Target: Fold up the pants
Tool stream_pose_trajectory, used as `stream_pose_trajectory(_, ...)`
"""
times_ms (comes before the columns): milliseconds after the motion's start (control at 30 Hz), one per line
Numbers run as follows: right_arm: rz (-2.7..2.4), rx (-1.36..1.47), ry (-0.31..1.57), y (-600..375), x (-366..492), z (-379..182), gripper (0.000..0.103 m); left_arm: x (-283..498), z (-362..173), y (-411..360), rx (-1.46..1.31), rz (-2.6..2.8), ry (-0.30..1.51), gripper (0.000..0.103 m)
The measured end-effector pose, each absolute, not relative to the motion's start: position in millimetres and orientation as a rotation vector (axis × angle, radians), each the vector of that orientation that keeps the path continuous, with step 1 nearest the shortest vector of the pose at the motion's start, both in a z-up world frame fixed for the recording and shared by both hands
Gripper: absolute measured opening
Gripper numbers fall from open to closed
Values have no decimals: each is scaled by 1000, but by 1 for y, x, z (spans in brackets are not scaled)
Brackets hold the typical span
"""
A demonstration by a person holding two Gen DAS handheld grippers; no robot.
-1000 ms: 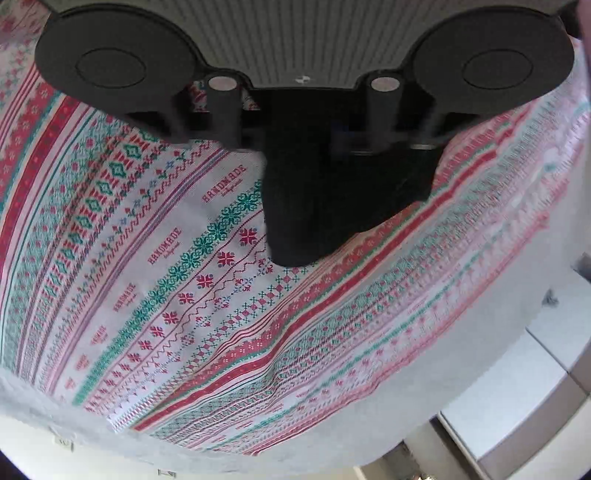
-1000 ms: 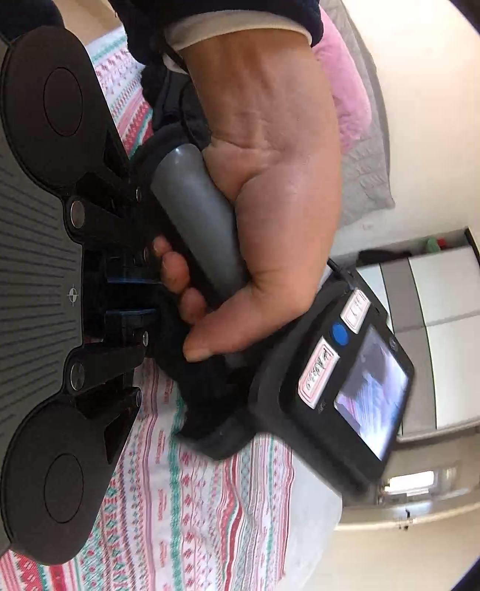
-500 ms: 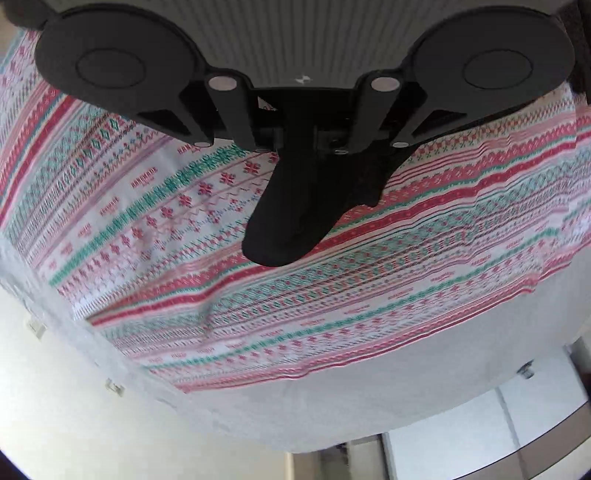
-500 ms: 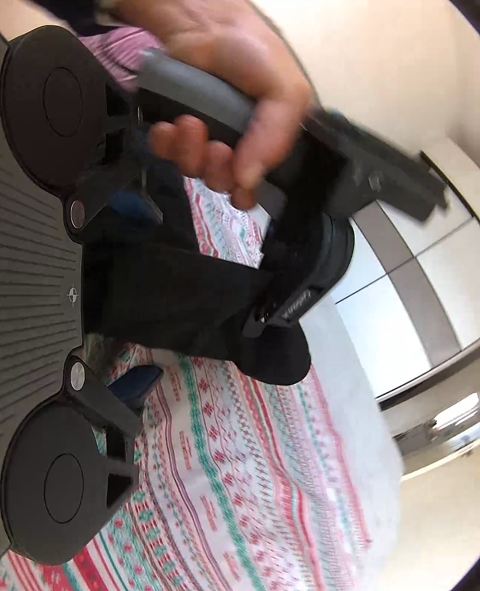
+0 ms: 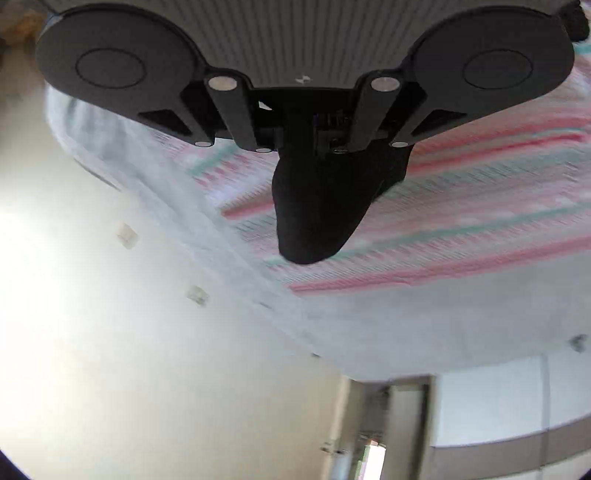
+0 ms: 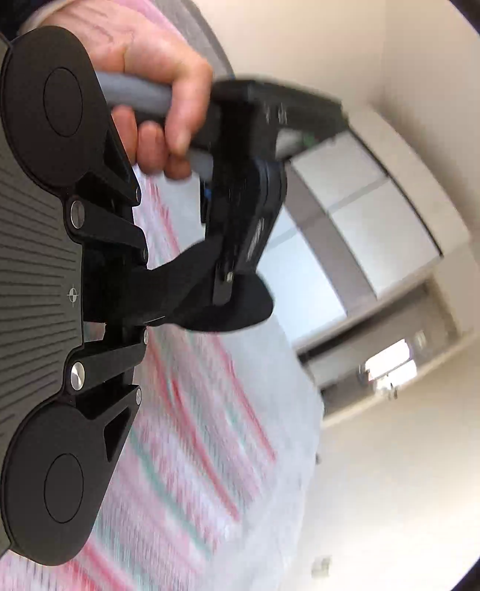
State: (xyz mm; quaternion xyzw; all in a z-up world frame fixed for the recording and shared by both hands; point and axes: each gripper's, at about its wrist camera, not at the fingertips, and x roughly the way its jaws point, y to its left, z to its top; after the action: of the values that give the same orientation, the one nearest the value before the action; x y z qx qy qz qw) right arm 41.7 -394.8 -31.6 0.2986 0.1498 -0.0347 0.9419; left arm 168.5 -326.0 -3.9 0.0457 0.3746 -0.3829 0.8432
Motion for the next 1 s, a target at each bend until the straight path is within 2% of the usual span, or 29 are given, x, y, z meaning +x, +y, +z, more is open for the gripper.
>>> stream_pose_trajectory(167,-212,544,453,-415,9,-82,11,150,-82,-365,127,-829,934,9)
stream_pose_trajectory(333,-211,442,420,-395,4,-79,11,162,-71,-344,42,-854,915,9)
stream_pose_trajectory(533,-93,308,295,-345,17,-24,12,187,-22,-258,-120,-843,839,9)
stream_pose_trajectory(633,19,237,269,-300,34,-2,12,204,-17,-201,-199,-807,809,9)
stream_pose_trajectory(767,185,113,343,-227,73,-6,12,229,-36,-140,-207,-721,824,9)
stream_pose_trajectory(1000,382,-83,537,-124,132,-49,12,263,-104,-69,-219,-587,925,9)
